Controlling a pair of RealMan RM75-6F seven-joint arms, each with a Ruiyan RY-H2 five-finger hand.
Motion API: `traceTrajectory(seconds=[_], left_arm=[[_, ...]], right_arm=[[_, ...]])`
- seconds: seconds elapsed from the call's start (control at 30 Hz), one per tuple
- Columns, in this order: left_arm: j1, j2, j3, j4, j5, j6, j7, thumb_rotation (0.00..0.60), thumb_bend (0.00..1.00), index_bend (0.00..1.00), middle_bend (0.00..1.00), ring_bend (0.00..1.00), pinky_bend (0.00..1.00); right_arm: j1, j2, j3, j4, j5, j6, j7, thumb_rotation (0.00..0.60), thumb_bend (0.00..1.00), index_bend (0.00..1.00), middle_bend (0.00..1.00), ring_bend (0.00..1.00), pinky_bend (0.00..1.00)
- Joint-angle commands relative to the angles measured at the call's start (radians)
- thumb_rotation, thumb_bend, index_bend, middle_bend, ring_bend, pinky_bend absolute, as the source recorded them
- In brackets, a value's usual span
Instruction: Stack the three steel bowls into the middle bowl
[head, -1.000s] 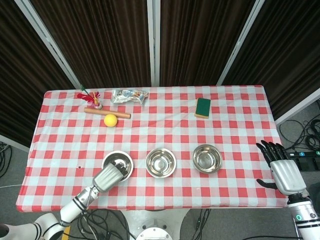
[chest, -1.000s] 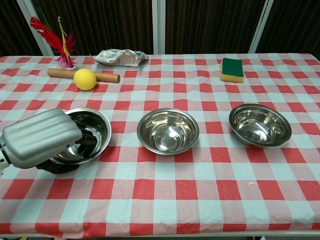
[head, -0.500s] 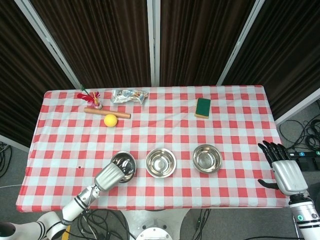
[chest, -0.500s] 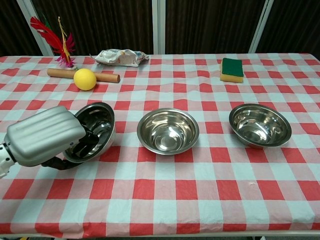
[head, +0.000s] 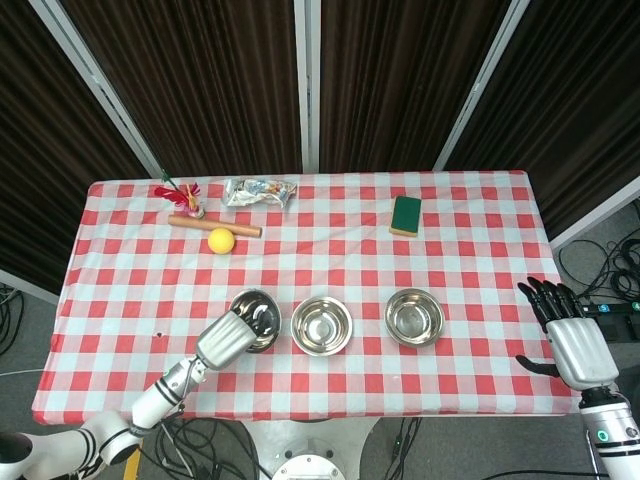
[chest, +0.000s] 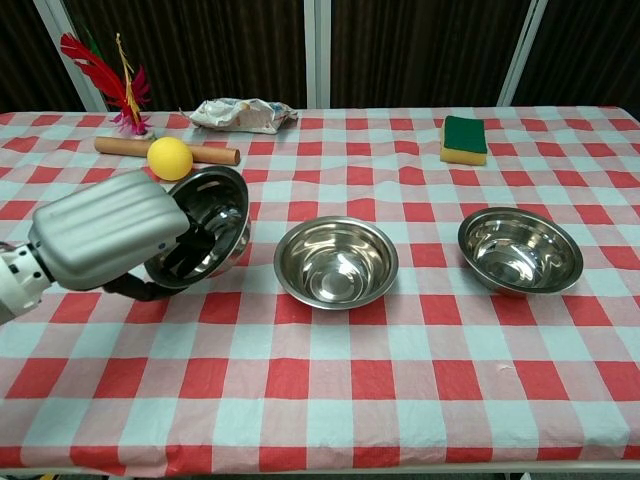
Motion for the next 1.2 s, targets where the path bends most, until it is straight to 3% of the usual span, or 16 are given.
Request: traceTrajectory(seconds=[0.03, 0.33, 0.7, 0.87, 1.2], left_arm=[[-0.036, 0.014, -0.043, -0.068, -0.027, -0.029, 0.029, 0.600, 0.38, 0.71, 0.76, 0.69, 0.74], [-0.064, -0.046, -0.108, -0.190, -0.147, -0.116, 0.156, 0.600, 0.38, 0.71, 0.76, 0.69, 0.74], [-0.069, -0.131, -0.123, -0.220, -0.239, -0.148, 0.214, 0.600, 0.38, 0.71, 0.76, 0.69, 0.74], [-0.073, -0.149, -0.131, -0.226, -0.263, -0.146, 0.217, 0.600, 0.38, 0.71, 0.76, 0.69, 0.74], [-0.054, -0.170, -0.113, -0.257, -0.312, -0.138, 0.255, 0.600, 0.38, 0.71, 0.76, 0.69, 0.75]], right_arm=[[-0.005, 0.008, 0.006, -0.016, -0.005, 0.015, 0.037, 0.600, 0.00, 0.00, 0.03, 0.00, 0.01], [-0.020, 0.036, 0.017, -0.048, -0.041, 0.073, 0.128, 0.600, 0.00, 0.00, 0.03, 0.00, 0.01], [-0.034, 0.049, 0.040, -0.081, -0.063, 0.138, 0.139, 0.600, 0.00, 0.00, 0.03, 0.00, 0.01], [-0.013, 0.021, 0.075, -0.113, -0.042, 0.139, 0.111, 0.600, 0.00, 0.00, 0.03, 0.00, 0.01], [-0.017, 0.016, 0.085, -0.117, -0.037, 0.154, 0.112, 0.600, 0.00, 0.00, 0.03, 0.00, 0.01]])
